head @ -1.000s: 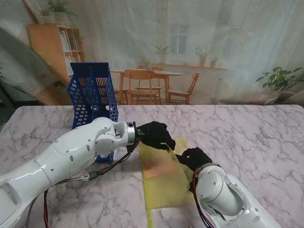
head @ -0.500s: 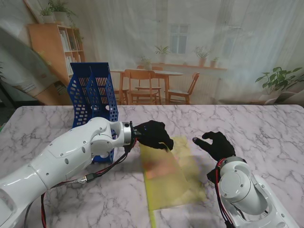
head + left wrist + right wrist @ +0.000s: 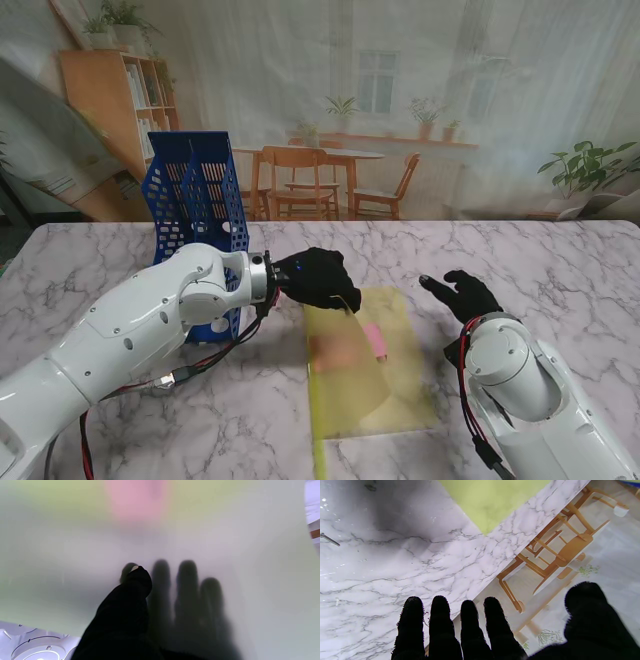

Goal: Open the sliding file folder, put the receipt in and insert it into the document holder

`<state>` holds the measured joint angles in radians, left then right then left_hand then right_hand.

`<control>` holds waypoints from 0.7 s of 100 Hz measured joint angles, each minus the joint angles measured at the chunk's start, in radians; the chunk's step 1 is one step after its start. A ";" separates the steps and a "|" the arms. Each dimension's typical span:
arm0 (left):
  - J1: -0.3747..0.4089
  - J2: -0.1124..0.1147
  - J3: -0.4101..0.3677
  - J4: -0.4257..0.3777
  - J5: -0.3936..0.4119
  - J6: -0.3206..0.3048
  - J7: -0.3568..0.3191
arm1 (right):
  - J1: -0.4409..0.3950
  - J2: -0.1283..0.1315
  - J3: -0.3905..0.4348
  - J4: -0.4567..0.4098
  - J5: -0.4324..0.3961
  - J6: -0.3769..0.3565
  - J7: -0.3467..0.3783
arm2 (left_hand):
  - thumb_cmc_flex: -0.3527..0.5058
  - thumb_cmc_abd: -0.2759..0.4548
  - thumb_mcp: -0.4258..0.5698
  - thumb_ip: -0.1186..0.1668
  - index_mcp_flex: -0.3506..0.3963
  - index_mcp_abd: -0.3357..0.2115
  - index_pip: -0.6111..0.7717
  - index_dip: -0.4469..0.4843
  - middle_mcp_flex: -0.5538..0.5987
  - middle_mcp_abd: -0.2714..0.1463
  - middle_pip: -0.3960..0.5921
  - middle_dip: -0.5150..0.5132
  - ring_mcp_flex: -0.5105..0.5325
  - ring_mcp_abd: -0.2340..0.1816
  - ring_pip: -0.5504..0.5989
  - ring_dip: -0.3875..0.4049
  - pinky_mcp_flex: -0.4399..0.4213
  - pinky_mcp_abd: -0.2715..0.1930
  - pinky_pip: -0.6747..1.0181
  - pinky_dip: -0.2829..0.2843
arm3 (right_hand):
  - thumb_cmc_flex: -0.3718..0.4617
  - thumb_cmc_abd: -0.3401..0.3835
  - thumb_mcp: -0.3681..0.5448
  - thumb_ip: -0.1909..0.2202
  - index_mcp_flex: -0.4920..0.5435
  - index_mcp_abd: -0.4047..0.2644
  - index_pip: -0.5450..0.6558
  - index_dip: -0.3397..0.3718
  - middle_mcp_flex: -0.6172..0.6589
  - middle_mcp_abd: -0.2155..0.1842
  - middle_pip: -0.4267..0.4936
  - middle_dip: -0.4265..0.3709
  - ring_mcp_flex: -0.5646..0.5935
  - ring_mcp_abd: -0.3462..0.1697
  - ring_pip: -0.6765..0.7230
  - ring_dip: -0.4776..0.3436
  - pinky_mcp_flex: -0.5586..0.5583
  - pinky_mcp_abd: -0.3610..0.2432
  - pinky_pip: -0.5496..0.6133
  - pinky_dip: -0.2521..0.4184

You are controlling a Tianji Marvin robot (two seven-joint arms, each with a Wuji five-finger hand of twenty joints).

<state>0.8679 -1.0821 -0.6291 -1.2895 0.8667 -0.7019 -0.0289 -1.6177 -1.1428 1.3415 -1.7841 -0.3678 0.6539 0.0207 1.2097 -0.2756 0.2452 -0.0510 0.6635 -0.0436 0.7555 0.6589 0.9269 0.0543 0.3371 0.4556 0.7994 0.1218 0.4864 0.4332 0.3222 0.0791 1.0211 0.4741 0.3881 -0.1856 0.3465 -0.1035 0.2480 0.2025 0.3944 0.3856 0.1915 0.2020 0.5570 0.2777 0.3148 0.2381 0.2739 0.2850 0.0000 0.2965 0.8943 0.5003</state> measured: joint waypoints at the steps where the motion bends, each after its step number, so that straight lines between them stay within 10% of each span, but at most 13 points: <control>1: 0.000 0.000 -0.001 -0.001 0.001 -0.001 0.000 | 0.002 -0.001 -0.001 0.004 0.001 0.001 -0.002 | 0.000 0.000 0.000 0.000 0.000 0.000 0.000 0.000 0.000 0.000 0.000 0.000 0.000 0.000 0.000 0.000 0.000 0.000 0.000 0.000 | 0.000 0.009 -0.008 0.000 0.000 0.000 0.000 0.000 0.000 0.000 0.000 0.000 0.000 0.000 0.000 0.000 0.002 0.000 -0.001 0.000; 70: 0.008 0.002 -0.026 -0.014 0.012 -0.013 0.009 | 0.064 0.008 -0.060 0.092 0.069 0.127 0.063 | 0.000 0.000 0.000 0.000 0.000 0.000 0.000 0.000 0.000 0.000 0.000 0.000 0.001 0.000 0.000 0.000 0.004 0.000 0.000 0.000 | -0.062 0.103 -0.123 0.017 -0.006 0.025 -0.028 -0.011 0.120 0.086 0.073 0.026 0.214 0.053 0.222 0.109 0.195 0.036 0.332 0.069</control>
<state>0.8755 -1.0797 -0.6552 -1.3039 0.8784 -0.7147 -0.0196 -1.5534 -1.1352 1.2820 -1.6924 -0.2985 0.7807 0.0836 1.2097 -0.2756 0.2452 -0.0510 0.6635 -0.0436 0.7555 0.6591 0.9269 0.0543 0.3374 0.4556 0.8003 0.1218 0.4864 0.4332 0.3263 0.0791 1.0212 0.4741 0.3262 -0.0823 0.2234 -0.0863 0.2416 0.2278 0.3659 0.3744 0.3112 0.2878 0.6300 0.3038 0.5293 0.2911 0.4960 0.3939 0.1949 0.3326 1.2264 0.5693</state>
